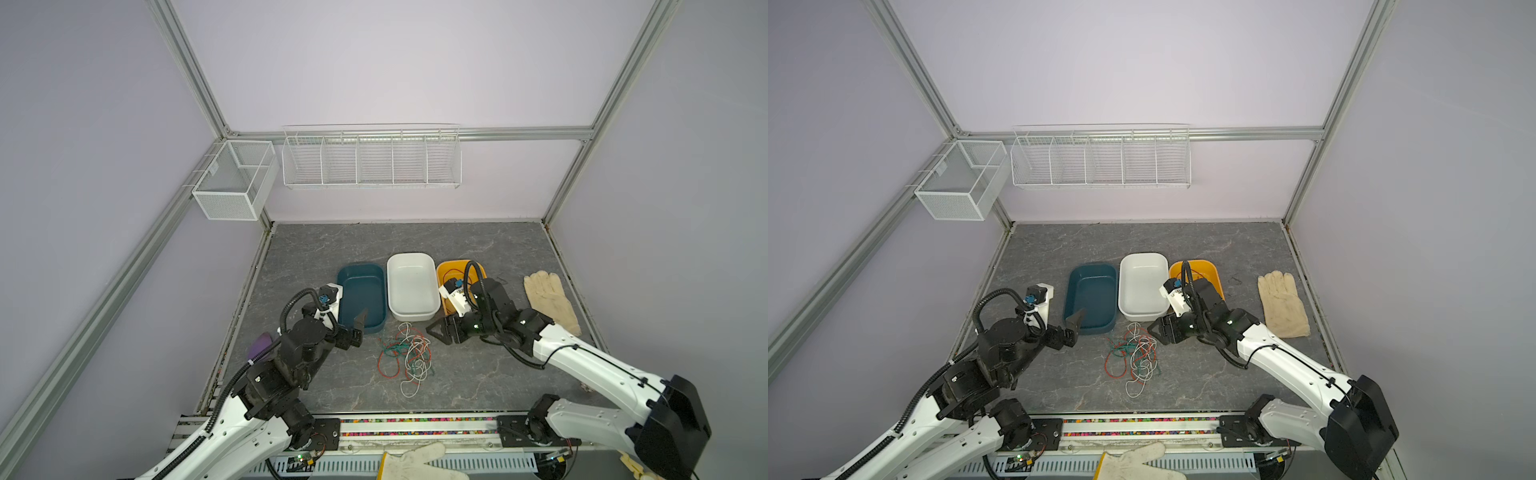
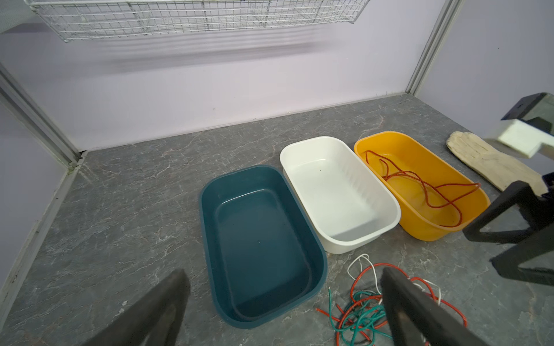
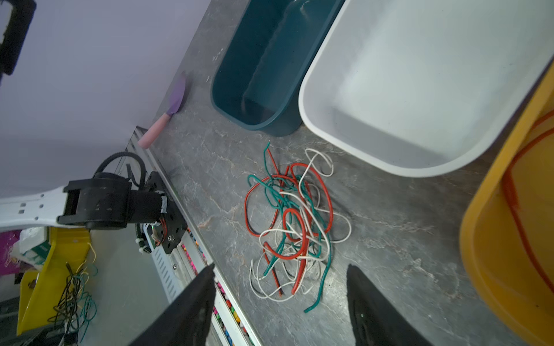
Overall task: Untangle the cables
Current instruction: 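Move the right gripper to the wire pile while the left reaches it, then pinch a red wire with the right gripper while the left grips the pile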
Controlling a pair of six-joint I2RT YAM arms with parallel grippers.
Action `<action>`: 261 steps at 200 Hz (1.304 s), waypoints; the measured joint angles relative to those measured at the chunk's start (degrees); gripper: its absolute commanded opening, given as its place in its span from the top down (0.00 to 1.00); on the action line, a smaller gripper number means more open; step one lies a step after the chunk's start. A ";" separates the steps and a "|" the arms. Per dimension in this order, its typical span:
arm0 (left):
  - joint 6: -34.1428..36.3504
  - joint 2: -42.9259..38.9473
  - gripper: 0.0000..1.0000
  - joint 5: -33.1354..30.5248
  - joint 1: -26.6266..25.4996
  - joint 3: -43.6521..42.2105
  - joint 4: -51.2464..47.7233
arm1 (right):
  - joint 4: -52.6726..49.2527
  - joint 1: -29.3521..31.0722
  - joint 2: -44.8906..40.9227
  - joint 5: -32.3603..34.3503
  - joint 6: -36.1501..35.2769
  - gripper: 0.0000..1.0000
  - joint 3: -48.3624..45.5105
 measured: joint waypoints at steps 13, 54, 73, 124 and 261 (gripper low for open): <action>0.00 0.94 0.00 1.64 0.00 0.00 -0.02 | 0.83 0.66 0.72 -0.50 -0.09 0.32 -0.85; -0.02 4.15 0.01 7.34 0.00 -0.76 0.07 | 3.41 1.22 5.46 -1.05 0.07 0.38 -2.12; 0.00 5.16 0.01 9.55 0.00 -1.40 0.02 | 4.79 1.60 7.61 -1.05 0.07 0.45 -2.12; 0.00 6.82 0.01 14.86 -0.09 -2.14 0.24 | 6.93 2.60 12.76 0.02 -0.35 0.59 -1.90; 0.00 9.94 0.01 18.51 -2.29 -2.14 0.00 | 7.93 5.75 13.35 4.85 -1.62 0.93 -0.55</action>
